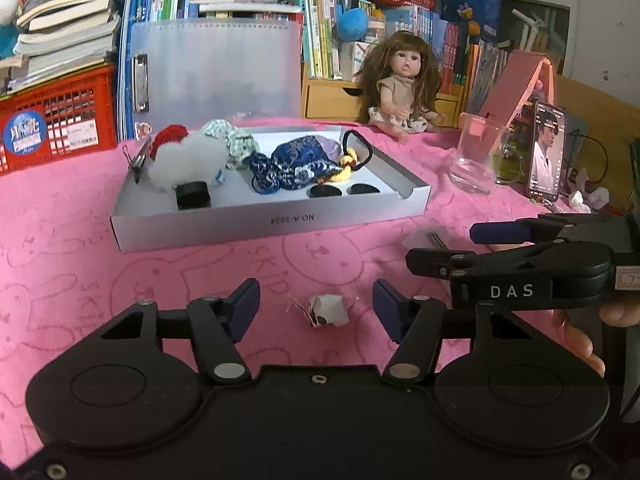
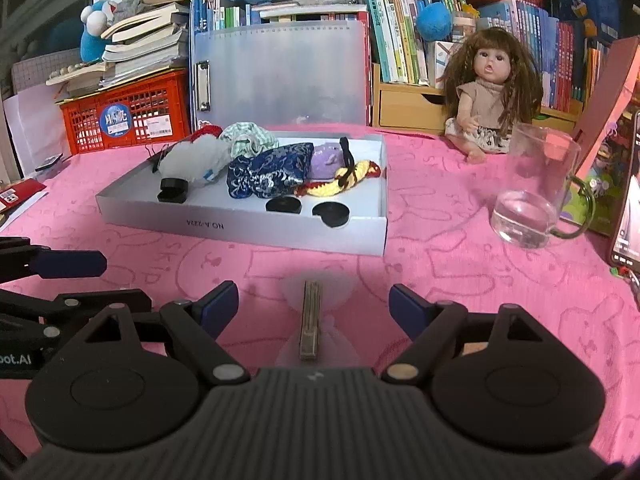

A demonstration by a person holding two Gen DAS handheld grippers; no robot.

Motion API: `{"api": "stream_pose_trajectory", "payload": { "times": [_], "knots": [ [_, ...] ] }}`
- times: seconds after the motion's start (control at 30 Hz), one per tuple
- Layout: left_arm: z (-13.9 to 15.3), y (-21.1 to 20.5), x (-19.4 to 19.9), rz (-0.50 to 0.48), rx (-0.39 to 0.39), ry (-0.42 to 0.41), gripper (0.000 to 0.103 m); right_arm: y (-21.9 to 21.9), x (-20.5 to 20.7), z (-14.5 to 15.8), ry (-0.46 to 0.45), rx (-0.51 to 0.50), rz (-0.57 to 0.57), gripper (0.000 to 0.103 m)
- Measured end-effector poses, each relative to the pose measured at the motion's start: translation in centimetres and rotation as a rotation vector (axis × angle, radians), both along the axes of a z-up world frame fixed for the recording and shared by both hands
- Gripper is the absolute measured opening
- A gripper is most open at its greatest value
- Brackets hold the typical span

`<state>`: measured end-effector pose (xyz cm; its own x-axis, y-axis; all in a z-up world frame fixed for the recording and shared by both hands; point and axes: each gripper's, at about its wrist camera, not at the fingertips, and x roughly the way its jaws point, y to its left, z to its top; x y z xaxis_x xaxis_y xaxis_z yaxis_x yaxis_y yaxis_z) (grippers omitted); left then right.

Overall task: Organize objects
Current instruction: 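Grasp the white paper scrap with the left gripper while the right grasps the metal clip, then carry the paper scrap into the tray with the left gripper while the right carries the clip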

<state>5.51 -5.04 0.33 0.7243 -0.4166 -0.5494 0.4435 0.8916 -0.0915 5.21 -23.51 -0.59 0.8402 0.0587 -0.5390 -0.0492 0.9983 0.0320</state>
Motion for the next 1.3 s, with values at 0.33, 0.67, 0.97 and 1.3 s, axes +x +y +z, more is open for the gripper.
{"api": "stream_pose_trajectory", "payload": {
  "times": [0.33, 0.67, 0.97, 1.3],
  "knots": [
    [-0.9, -0.1, 0.2, 0.002, -0.012, 0.055, 0.044, 0.4, -0.5, -0.6, 0.022, 0.005, 0.024, 0.064],
    [-1.2, -0.3, 0.3, 0.011, -0.005, 0.067, 0.022, 0.4, -0.7, -0.6, 0.028, 0.012, 0.011, 0.04],
    [-0.8, -0.3, 0.5, 0.019, -0.014, 0.061, 0.02, 0.1, -0.8, 0.0, -0.003, 0.041, -0.022, 0.02],
    [0.1, 0.4, 1.0, 0.052, -0.034, 0.041, 0.02, 0.7, -0.5, 0.5, -0.02, 0.042, -0.012, 0.014]
  ]
}}
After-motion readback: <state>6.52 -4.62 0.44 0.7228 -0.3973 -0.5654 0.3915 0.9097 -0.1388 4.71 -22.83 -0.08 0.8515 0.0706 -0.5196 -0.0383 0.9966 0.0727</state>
